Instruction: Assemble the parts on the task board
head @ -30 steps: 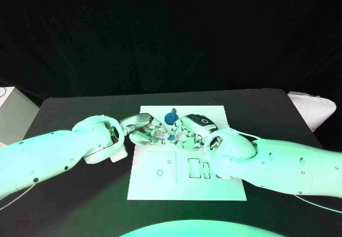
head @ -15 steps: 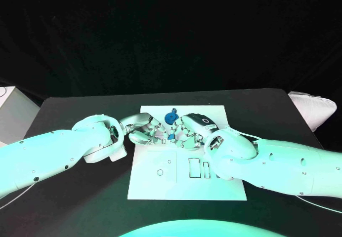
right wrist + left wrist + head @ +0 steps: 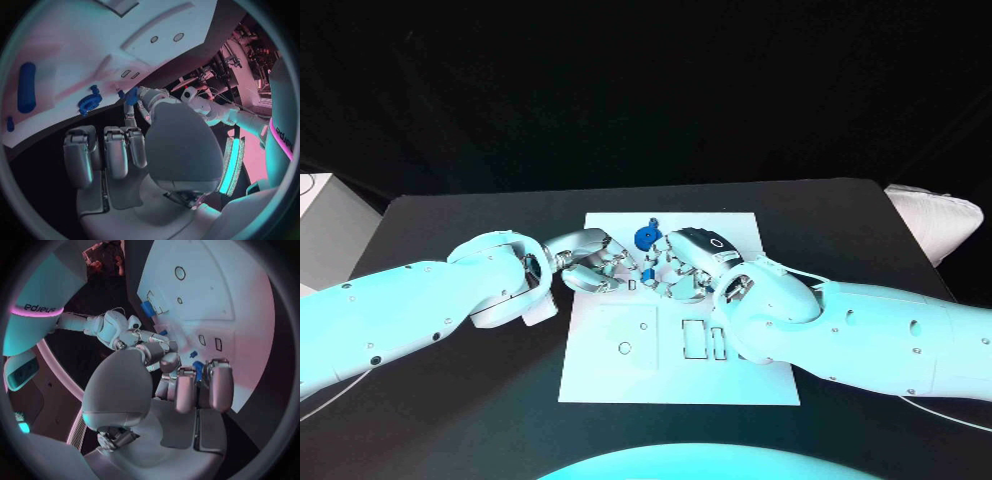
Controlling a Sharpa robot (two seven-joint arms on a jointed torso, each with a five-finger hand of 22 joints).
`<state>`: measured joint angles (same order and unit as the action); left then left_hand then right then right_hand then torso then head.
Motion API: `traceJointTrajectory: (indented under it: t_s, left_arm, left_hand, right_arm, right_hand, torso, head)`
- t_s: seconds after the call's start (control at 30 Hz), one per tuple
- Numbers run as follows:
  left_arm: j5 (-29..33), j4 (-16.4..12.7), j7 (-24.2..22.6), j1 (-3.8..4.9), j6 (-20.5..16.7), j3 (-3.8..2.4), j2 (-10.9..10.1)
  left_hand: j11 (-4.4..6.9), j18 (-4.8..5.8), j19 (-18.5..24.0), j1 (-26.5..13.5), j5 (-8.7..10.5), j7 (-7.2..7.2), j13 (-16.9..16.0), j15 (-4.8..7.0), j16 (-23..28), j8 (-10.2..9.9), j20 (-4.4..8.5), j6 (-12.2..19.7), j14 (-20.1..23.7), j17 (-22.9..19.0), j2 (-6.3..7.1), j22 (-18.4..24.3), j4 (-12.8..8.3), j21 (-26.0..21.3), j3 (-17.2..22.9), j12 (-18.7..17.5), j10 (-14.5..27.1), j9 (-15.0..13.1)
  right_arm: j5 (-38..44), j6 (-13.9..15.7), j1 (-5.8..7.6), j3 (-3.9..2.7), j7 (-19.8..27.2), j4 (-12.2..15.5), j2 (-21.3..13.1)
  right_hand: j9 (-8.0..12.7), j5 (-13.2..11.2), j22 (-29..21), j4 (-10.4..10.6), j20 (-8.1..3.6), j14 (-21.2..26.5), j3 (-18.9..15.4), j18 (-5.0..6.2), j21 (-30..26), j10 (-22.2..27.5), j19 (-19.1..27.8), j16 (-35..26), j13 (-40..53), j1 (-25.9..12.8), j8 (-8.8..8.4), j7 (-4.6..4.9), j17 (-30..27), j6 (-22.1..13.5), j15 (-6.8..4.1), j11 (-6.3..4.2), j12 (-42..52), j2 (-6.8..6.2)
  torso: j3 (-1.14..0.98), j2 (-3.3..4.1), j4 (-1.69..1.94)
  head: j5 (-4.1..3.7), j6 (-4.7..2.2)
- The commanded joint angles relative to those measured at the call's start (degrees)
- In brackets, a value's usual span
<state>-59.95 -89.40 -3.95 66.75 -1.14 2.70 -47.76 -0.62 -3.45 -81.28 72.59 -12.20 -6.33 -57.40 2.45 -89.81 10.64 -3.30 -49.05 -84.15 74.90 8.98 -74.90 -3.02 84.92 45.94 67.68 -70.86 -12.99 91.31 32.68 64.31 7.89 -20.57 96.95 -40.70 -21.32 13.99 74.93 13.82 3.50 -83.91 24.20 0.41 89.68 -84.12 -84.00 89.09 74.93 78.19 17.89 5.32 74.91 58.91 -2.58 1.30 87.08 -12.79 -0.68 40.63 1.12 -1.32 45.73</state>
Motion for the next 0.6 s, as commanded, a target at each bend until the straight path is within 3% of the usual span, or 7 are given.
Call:
traceJointTrajectory:
  t_s: [0.03, 0.6]
  left_arm:
    - [-0.14, -0.13, 0.0, -0.03, 1.02, -0.01, 0.16]
    - [-0.07, 0.01, 0.01, -0.04, 0.9, -0.01, 0.34]
  left_hand:
    - [-0.1, 0.63, -0.31, -0.36, -0.37, -0.19, 0.0, 0.17, -0.19, -0.19, -0.06, -0.05, -5.85, 15.1, -0.29, -2.81, -0.18, 0.34, 0.18, 0.17, -0.42, 0.07]
    - [-0.13, 0.64, -0.34, -0.43, -0.37, -0.21, 0.04, 0.15, -0.19, -0.24, -0.07, 0.0, -5.85, 15.1, -0.22, -2.85, -0.18, 0.36, 0.16, 0.16, -0.4, 0.09]
  right_arm:
    - [0.76, 0.4, 0.01, -0.05, 1.16, 0.28, 0.19]
    - [0.93, 0.96, 0.01, -0.05, 1.64, 0.65, 0.43]
  right_hand:
    - [-0.07, 0.24, 15.07, 0.03, -0.3, -5.58, 0.39, -0.41, 0.32, -4.0, -6.0, 0.04, 13.06, 0.01, 0.26, 0.02, 12.85, 0.57, -0.31, -0.38, 0.25, 0.5]
    - [-0.1, 0.29, 15.07, 0.0, -0.32, -5.59, 0.47, -0.41, 0.32, -4.03, -6.0, 0.06, 13.09, -0.01, 0.35, -0.01, 12.89, 0.69, -0.33, -0.4, 0.29, 0.56]
  torso:
    - [0.03, 0.01, 0.01]
    - [-0.01, -0.04, 0.0]
  head:
    - [0.04, 0.03]
    - [0.17, 0.19]
